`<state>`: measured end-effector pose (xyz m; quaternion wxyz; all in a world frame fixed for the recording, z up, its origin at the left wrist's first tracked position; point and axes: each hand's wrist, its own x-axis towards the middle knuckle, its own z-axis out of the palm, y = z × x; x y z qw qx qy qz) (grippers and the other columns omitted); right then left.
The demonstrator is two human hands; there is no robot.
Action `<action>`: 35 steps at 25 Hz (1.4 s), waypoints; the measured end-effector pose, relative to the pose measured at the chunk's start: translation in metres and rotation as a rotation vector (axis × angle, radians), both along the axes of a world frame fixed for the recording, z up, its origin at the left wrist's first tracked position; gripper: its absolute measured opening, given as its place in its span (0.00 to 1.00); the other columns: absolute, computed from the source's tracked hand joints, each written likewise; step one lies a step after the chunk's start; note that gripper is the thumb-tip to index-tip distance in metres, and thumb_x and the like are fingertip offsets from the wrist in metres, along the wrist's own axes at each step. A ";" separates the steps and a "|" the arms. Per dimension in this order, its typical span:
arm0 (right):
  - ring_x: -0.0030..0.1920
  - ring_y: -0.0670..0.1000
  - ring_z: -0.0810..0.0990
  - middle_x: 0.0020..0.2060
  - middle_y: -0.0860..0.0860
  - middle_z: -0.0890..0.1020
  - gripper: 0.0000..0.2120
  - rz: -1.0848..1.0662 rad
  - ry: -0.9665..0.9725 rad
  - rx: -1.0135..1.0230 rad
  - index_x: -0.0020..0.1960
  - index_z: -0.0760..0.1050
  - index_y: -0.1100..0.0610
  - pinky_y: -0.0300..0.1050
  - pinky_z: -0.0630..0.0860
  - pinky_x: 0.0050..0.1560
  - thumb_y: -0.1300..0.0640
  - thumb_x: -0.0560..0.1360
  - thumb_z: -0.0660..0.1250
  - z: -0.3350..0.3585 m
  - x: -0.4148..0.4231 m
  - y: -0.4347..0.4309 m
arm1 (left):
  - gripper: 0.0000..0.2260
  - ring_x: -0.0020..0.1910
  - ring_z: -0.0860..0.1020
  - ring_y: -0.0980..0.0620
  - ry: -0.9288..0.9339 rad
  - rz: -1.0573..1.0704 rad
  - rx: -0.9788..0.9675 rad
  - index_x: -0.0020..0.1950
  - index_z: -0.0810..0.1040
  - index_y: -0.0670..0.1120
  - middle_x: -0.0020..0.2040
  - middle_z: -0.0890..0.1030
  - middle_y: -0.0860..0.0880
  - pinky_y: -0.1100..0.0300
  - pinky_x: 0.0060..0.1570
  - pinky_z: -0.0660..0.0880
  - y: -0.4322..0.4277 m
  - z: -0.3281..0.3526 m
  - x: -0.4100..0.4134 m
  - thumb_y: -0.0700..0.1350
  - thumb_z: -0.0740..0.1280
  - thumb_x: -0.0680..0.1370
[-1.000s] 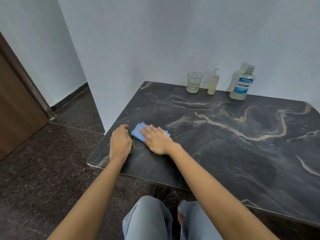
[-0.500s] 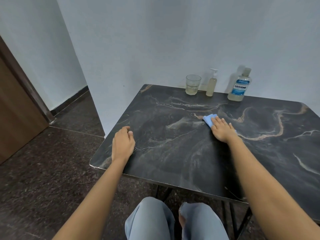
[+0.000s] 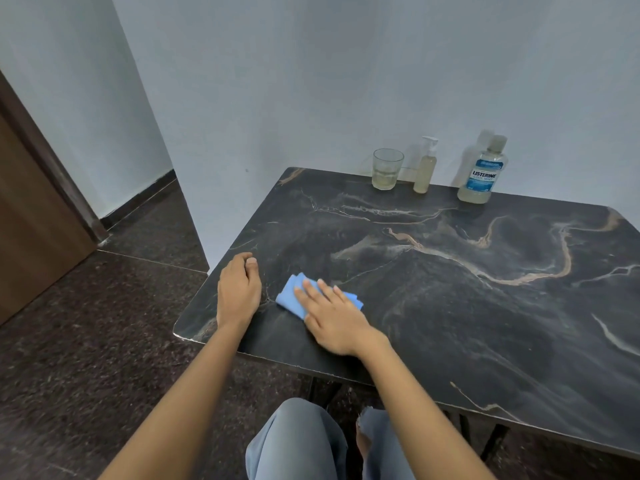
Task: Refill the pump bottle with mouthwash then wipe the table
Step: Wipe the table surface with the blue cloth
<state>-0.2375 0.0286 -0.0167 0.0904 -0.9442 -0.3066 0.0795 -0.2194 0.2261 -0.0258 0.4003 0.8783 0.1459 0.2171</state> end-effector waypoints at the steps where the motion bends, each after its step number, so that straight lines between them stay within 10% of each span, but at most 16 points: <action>1: 0.77 0.53 0.41 0.78 0.49 0.44 0.26 0.030 0.002 0.021 0.78 0.43 0.51 0.50 0.38 0.74 0.52 0.82 0.45 -0.002 -0.015 -0.006 | 0.15 0.54 0.76 0.46 -0.004 0.007 -0.023 0.58 0.75 0.46 0.50 0.80 0.49 0.47 0.56 0.72 0.001 -0.001 0.001 0.50 0.53 0.82; 12: 0.77 0.55 0.47 0.78 0.52 0.48 0.25 -0.157 0.081 -0.032 0.78 0.47 0.55 0.53 0.44 0.76 0.53 0.82 0.45 0.013 0.126 0.039 | 0.13 0.48 0.74 0.51 -0.007 0.015 0.049 0.56 0.76 0.46 0.47 0.79 0.52 0.51 0.53 0.71 0.000 0.001 0.004 0.49 0.55 0.83; 20: 0.77 0.56 0.44 0.78 0.52 0.44 0.26 -0.558 0.120 -0.082 0.78 0.43 0.55 0.55 0.45 0.75 0.51 0.83 0.44 0.018 0.137 -0.136 | 0.12 0.45 0.74 0.54 -0.018 0.016 0.082 0.53 0.77 0.47 0.43 0.76 0.57 0.56 0.49 0.68 -0.001 0.001 0.004 0.48 0.55 0.82; 29: 0.77 0.53 0.41 0.78 0.48 0.44 0.25 0.056 0.064 -0.011 0.78 0.44 0.49 0.51 0.40 0.75 0.51 0.83 0.45 0.002 0.032 0.006 | 0.16 0.51 0.76 0.48 -0.002 0.029 -0.011 0.58 0.75 0.47 0.47 0.79 0.51 0.46 0.56 0.73 -0.001 0.000 0.004 0.52 0.52 0.83; 35: 0.77 0.54 0.43 0.78 0.50 0.46 0.25 -0.020 0.097 -0.044 0.78 0.44 0.52 0.52 0.40 0.76 0.53 0.82 0.44 0.014 0.122 0.081 | 0.13 0.49 0.76 0.47 0.005 0.000 0.138 0.54 0.76 0.45 0.48 0.80 0.49 0.52 0.50 0.70 -0.001 0.000 0.005 0.48 0.54 0.83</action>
